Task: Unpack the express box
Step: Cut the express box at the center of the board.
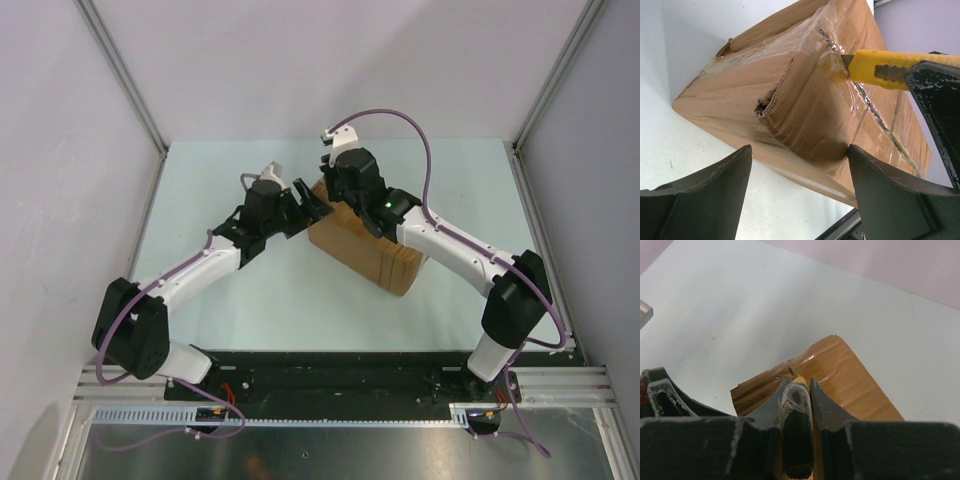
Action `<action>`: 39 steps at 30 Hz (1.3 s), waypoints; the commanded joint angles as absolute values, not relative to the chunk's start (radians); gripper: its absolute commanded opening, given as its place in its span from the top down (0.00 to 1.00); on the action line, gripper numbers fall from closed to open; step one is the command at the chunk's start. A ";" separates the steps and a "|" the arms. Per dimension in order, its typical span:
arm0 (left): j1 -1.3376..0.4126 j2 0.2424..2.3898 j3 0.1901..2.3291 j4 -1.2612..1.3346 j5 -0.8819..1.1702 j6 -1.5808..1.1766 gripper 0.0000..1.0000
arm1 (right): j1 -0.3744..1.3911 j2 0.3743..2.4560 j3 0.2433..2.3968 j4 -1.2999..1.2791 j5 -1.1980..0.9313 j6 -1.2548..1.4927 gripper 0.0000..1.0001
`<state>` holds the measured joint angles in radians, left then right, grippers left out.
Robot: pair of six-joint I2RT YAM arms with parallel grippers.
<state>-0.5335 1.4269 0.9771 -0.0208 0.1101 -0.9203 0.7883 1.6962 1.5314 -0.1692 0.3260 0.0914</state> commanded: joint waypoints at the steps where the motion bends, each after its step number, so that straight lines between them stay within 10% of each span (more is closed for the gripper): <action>1: -0.531 1.441 0.982 -0.163 0.114 -0.850 0.18 | 0.802 1.741 1.456 -0.270 0.224 0.020 1.00; 20: -0.399 1.493 1.114 -0.078 0.244 -0.787 0.10 | 0.744 1.717 1.411 -0.225 0.117 -0.041 1.00; 26: -0.399 1.566 1.109 -0.074 0.264 -0.844 0.32 | 0.746 1.709 1.411 -0.247 0.115 -0.077 1.00; 39: -0.411 1.628 1.063 -0.121 0.178 -0.900 0.41 | 0.736 1.612 1.396 -0.354 0.172 -0.245 1.00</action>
